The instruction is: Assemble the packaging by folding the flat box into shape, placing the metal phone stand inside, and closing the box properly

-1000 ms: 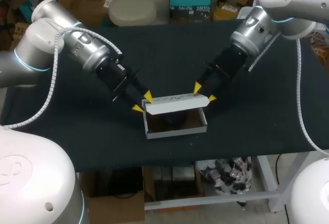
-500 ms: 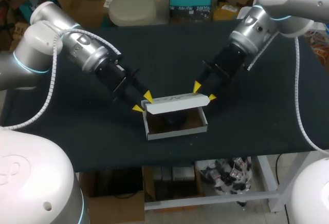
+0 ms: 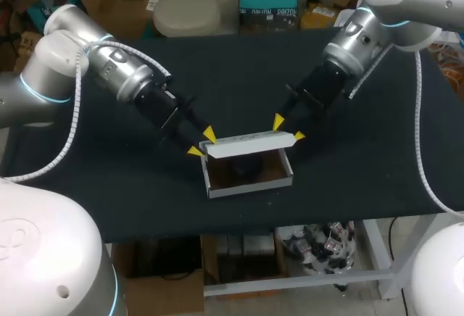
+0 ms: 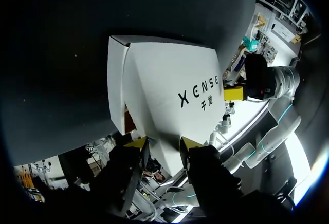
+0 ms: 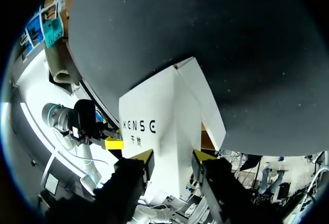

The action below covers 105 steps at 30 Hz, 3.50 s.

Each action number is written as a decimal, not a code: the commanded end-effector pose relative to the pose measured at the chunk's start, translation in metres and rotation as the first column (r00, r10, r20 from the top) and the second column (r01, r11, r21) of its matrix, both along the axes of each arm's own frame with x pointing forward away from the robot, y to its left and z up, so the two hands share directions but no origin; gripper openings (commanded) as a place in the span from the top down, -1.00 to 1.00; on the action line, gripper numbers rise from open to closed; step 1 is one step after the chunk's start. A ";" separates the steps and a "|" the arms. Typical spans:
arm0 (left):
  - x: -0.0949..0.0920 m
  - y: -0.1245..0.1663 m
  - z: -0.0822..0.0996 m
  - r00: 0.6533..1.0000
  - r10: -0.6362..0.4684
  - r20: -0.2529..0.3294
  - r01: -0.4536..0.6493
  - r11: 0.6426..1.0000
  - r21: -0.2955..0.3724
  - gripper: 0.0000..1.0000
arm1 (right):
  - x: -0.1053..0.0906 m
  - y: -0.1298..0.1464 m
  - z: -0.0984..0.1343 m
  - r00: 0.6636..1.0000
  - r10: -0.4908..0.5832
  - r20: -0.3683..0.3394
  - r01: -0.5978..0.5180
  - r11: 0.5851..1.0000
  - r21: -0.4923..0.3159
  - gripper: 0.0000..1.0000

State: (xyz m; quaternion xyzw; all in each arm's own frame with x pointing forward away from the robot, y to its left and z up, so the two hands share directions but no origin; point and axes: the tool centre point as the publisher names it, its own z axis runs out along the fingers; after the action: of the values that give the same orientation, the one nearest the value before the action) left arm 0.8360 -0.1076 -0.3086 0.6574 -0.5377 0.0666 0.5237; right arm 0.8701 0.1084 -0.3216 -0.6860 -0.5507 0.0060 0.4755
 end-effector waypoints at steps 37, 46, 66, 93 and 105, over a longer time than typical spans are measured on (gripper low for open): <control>0.014 -0.004 -0.006 0.996 0.060 -0.067 -0.065 0.995 -0.078 0.25 | 0.004 0.005 0.000 0.999 0.047 -0.024 -0.046 0.999 0.016 -0.07; 0.012 -0.002 -0.007 0.994 0.087 -0.065 -0.093 0.992 -0.088 0.26 | 0.004 0.004 0.000 0.998 0.052 -0.029 -0.051 0.999 0.017 -0.13; 0.010 -0.001 -0.007 0.991 0.127 -0.040 -0.131 0.987 -0.098 0.26 | 0.005 0.004 0.000 0.995 0.096 -0.032 -0.096 0.995 0.017 -0.33; 0.003 -0.001 -0.013 0.994 0.104 0.023 -0.103 0.994 -0.045 0.25 | 0.001 -0.002 -0.007 0.992 0.123 0.000 -0.123 0.992 -0.011 -0.20; 0.005 -0.002 -0.020 0.996 0.079 0.044 -0.078 0.997 -0.019 0.23 | -0.001 -0.002 -0.013 0.989 0.147 0.025 -0.146 0.989 -0.036 -0.22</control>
State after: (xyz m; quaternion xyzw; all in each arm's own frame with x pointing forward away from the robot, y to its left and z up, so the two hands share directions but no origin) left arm 0.8390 -0.1067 -0.3262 0.6724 -0.5208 0.1103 0.5143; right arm 0.8695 0.1043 -0.3336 -0.6519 -0.6044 0.0401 0.4563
